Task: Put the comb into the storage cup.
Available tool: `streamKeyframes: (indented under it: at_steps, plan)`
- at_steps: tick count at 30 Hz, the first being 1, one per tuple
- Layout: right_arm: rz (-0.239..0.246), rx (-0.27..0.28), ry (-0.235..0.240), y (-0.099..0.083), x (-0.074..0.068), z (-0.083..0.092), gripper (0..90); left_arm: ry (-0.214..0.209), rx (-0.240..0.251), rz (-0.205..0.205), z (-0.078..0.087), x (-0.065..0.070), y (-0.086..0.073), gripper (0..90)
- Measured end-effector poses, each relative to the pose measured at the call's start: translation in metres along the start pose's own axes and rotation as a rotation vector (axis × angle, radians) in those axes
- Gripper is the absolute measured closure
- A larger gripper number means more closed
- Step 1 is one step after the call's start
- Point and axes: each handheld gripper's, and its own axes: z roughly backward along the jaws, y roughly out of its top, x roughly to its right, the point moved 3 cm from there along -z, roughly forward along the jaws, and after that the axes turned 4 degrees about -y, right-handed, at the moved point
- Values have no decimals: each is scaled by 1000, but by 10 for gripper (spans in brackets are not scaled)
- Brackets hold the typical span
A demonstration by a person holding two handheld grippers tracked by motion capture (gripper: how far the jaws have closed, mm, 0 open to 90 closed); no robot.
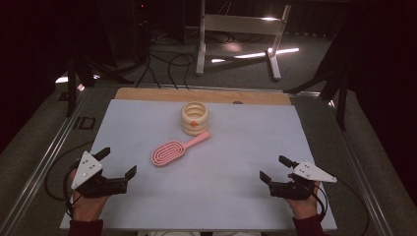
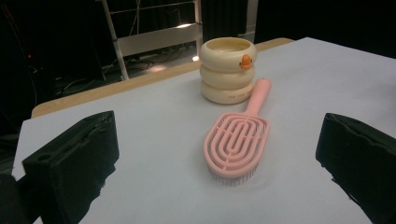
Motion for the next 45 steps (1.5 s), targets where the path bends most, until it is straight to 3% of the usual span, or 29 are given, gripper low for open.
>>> streamKeyframes:
  at_steps: [18,34,45]
  plan:
    - [-2,-1,1,0,1,0,89,-44,-32,12,-31,3,2,4]
    - [-5,-5,0,-1,1,-1,89,-106,-79,15,-63,19,-2,13]
    - [-2,-7,3,-2,1,-1,89,-136,-105,33,-75,27,-6,22]
